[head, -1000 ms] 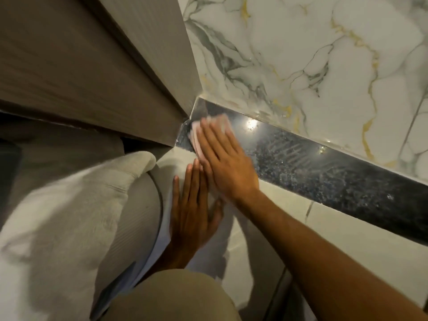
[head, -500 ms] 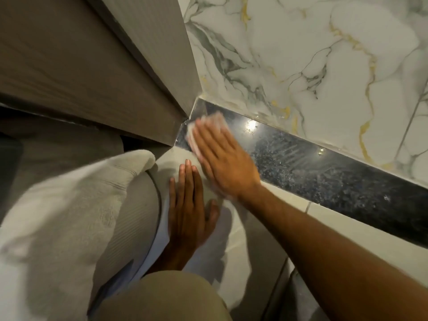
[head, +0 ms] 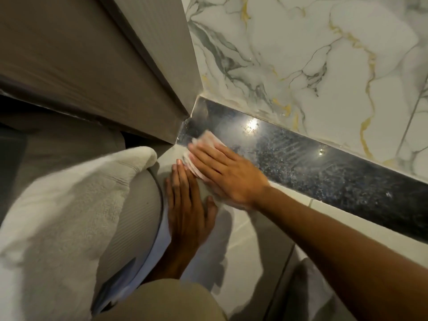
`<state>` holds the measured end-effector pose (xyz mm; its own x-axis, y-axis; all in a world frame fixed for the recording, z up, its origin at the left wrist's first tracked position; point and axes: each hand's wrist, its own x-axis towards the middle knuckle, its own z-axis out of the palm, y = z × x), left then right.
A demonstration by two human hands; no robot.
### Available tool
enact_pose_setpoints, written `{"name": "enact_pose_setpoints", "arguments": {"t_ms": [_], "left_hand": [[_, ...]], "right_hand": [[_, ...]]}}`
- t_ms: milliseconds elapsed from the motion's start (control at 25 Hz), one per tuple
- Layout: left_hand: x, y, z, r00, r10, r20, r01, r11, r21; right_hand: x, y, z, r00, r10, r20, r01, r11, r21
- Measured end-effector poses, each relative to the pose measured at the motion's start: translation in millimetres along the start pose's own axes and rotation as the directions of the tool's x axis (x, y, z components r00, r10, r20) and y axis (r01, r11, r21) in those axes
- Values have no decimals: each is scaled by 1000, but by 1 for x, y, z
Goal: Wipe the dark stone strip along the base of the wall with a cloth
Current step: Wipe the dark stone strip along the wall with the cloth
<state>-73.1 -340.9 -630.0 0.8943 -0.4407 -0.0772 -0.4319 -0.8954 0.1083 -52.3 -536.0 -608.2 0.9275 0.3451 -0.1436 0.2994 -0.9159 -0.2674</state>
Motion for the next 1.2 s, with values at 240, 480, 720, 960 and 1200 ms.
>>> {"name": "enact_pose_setpoints", "arguments": {"t_ms": [240, 480, 720, 960, 1200], "left_hand": [[1, 2, 0, 1000, -27, -8, 27, 1000, -2], [-1, 1, 2, 999, -36, -1, 36, 999, 5], [1, 0, 7, 1000, 13, 20, -14, 999, 50], [-12, -1, 9, 990, 122, 67, -125, 991, 40], [-8, -1, 8, 980, 185, 78, -187, 982, 21]], "right_hand": [[32, 9, -10, 926, 368, -82, -360, 928, 91], [-30, -13, 7, 998, 67, -18, -66, 996, 61], [38, 15, -8, 797, 569, -203, -562, 821, 99], [-100, -35, 14, 917, 377, -129, -363, 924, 119], [-16, 16, -1, 767, 589, -254, -578, 807, 126]]}}
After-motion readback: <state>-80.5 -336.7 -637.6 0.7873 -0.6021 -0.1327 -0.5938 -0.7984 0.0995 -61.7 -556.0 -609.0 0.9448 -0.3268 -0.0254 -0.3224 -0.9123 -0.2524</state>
